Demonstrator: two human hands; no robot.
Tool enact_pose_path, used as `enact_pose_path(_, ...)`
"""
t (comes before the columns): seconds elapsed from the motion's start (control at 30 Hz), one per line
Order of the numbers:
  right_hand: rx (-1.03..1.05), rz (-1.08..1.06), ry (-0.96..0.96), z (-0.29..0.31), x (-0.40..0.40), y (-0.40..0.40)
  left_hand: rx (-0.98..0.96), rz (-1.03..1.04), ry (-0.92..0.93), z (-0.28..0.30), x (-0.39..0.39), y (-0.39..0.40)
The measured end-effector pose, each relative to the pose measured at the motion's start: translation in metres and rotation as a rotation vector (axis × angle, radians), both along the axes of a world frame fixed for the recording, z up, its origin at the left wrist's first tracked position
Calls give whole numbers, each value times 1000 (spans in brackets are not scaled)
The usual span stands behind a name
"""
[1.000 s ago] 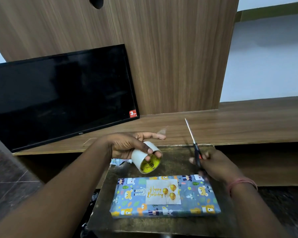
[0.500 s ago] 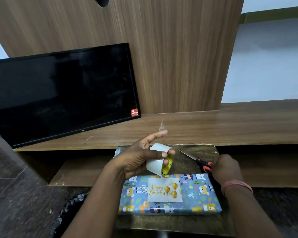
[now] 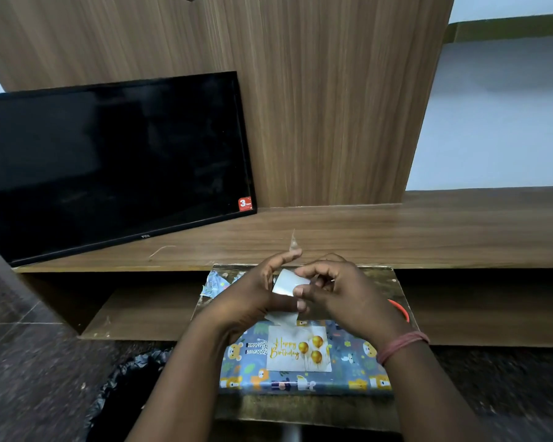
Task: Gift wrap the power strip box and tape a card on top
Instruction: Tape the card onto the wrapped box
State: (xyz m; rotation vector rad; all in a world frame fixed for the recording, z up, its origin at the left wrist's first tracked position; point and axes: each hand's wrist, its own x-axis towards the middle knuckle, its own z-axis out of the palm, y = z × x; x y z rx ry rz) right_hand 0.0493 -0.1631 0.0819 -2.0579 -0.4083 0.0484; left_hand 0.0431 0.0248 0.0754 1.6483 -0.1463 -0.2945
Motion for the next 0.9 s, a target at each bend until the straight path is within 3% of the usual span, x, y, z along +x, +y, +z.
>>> enact_pose_path(0.1, 109, 27, 90, 4, -4, 0, 43, 5, -4, -2, -1, 3)
enact_pose_path(0.23, -46, -66, -74, 1, 1, 0, 90, 33, -32, 2, -4, -1)
enact_pose_path(0.47, -95, -56, -111, -6, 2, 4, 138, 42, -54, 2, -5, 2)
enact_pose_path(0.67, 42, -215, 94, -3, 2, 17, 104, 114, -92, 6, -6, -7)
enact_pose_path(0.8, 305, -278, 377, -2, 4, 17, 79, 125, -127, 3, -9, -14)
enact_pose_path(0.9, 231, -297, 371, -1, 6, 14, 158, 96, -169, 1, -9, -12)
